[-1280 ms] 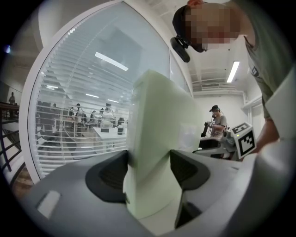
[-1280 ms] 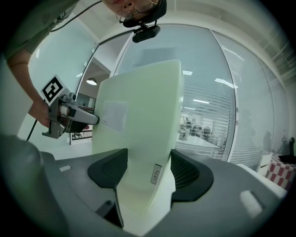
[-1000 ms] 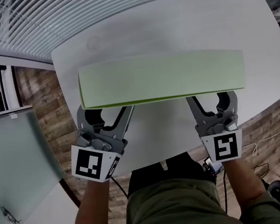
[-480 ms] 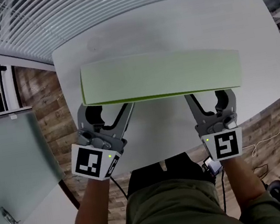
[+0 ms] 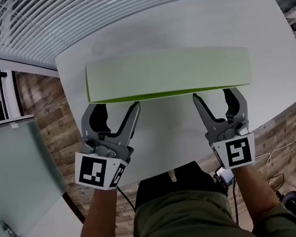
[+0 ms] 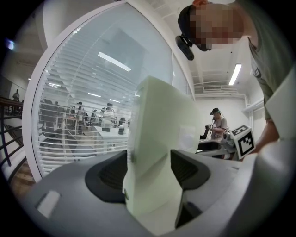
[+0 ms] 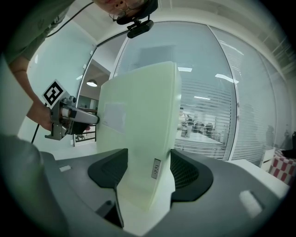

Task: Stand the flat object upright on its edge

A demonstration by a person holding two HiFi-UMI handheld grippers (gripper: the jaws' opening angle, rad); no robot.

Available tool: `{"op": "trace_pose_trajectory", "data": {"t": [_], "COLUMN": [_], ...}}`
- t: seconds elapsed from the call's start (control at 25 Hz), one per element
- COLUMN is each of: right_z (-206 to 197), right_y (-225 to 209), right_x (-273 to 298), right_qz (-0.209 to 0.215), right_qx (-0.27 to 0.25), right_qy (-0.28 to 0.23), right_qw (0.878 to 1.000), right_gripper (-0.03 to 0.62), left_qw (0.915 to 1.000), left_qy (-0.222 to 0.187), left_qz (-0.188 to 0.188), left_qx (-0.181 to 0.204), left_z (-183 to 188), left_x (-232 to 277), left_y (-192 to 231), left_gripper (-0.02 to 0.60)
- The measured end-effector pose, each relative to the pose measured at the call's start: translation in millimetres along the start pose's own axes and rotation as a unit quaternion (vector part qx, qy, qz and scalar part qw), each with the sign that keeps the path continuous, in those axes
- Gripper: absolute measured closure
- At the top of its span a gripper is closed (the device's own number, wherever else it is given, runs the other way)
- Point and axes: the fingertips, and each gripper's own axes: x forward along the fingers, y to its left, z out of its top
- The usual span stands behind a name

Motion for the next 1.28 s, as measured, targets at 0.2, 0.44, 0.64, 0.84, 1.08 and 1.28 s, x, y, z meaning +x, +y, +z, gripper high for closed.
{"op": "trace_pose_trajectory", "data": {"t": [0.2,0.44,0.64,0.84,1.08,1.28], "right_z": [-3,-1,-2,3,15,32], "right_y": [-4,-7,-4,-2,9,19], "right_x": [-3,-6,-10,-19,-33,-45], "right_qz": [-0.005,-0.008,-0.012,-0.022,-0.021,-0.02], "right_qx": [0.007,-0.011,-0.007,-0.002,-0.001,0.002], "right_qy": [0.004,0.002,0.01,0.018,0.018,0.004], "right_qw": [1.0,1.0,1.0,1.0,1.0,1.0], "right_gripper": [0.322,0.321,0.322,0.322,0.326,0.364], "left_qw": [1.0,1.0,0.9999,0.9999,0.9997,0.9997], "left_qy": [0.0,-0.002,0.0,0.002,0.003,0.004], "left_qz": [0.001,-0.002,-0.007,-0.001,-0.001,-0.008], "left_qx": [-0.005,-0.005,-0.008,-0.01,-0.024,-0.022], "left_z": [2,4,3,7,10,16], "left_x": [-2,-3,-9,-19,-34,-47], "left_y": [3,3,2,6,4,-5], "left_gripper": [0.31,0.31,0.31,0.311,0.339,0.374]}}
